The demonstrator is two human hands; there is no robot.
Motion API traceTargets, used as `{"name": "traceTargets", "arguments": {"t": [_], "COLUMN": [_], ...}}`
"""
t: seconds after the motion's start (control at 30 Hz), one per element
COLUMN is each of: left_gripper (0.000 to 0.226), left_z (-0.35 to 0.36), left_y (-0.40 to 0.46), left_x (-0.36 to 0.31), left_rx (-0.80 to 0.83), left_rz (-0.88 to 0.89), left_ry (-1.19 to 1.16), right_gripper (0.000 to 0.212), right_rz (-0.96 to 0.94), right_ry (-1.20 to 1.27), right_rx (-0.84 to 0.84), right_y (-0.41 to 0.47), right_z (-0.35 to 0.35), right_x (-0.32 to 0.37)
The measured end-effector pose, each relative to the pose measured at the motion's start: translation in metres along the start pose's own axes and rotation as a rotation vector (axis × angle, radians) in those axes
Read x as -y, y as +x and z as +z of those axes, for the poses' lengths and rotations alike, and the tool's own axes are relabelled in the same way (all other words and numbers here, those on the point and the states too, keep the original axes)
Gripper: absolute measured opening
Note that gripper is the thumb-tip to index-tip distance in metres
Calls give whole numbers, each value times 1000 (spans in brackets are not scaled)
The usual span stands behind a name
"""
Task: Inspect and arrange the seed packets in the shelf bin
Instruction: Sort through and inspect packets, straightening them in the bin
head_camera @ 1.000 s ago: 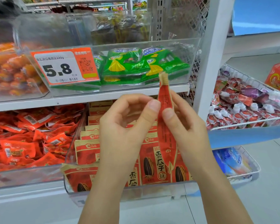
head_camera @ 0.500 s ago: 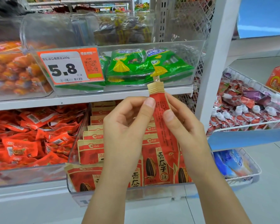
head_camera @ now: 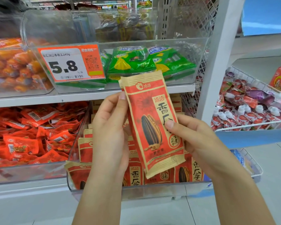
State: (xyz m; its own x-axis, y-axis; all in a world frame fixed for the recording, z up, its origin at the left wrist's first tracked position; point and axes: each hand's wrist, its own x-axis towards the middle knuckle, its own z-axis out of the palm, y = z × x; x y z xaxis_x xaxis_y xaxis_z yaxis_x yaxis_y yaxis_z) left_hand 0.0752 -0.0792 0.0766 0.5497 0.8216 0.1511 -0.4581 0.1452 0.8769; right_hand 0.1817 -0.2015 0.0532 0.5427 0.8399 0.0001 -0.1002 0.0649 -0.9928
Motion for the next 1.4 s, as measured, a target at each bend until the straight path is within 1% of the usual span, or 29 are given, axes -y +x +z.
{"name": "traceTargets", "arguments": {"t": [0.07, 0.17, 0.27, 0.37, 0.47, 0.53, 0.63, 0.7, 0.77, 0.8, 0.93, 1.0, 1.07, 1.17, 1.27, 1.33, 1.4], "left_gripper": [21, 41, 36, 30, 24, 23, 24, 31, 37, 36, 24, 27, 38, 45, 42, 38, 25], "left_z": [-3, -5, -6, -10, -15, -18, -24, -28, -28, -28, -25, -26, -28, -32, -35, -34, -32], "left_y": [0, -1, -4, -5, -5, -6, -5, -5, -5, -6, -8, -7, -5, -4, -3, -3, -4], "left_x": [2, 2, 1, 2, 1, 4, 13, 17, 18, 17, 17, 20, 23, 24, 22, 22, 23], "left_rx": [58, 148, 228, 265, 292, 318, 309, 285, 284, 287, 277, 286, 301, 349, 390, 422, 407], "left_rz": [-20, -50, -45, 4, 28, 55, 105, 101, 92, 90, 110, 110, 94, 42, 0, 6, 40], "left_ry": [79, 259, 363, 371, 417, 530, 782, 878, 934, 945, 940, 996, 1111, 1279, 1402, 1559, 1594], "right_gripper": [34, 31, 33, 34, 34, 32, 33, 27, 26, 29, 26, 21, 11, 9, 7, 9, 15], "right_rz": [-5, -63, -132, -172, -168, -142, -93, -72, -87, -105, -172, -158, -128, -66, 18, 57, 93], "right_ry": [11, 21, 29, -14, -94, -184, -354, -425, -467, -472, -444, -476, -535, -618, -697, -824, -975], "right_rx": [-51, -112, -150, -158, -126, -114, -118, -112, -107, -107, -117, -116, -126, -126, -88, -128, -159], "right_y": [2, 4, 4, 1, 0, 1, 4, 5, 5, 3, 1, 2, 3, 6, 8, 11, 13], "right_z": [-1, -1, 1, 1, -6, -12, -17, -19, -21, -22, -24, -25, -29, -31, -26, -23, -19], "right_x": [-2, -3, -2, 0, 1, -2, -11, -13, -11, -9, -5, -7, -12, -18, -20, -22, -22]}}
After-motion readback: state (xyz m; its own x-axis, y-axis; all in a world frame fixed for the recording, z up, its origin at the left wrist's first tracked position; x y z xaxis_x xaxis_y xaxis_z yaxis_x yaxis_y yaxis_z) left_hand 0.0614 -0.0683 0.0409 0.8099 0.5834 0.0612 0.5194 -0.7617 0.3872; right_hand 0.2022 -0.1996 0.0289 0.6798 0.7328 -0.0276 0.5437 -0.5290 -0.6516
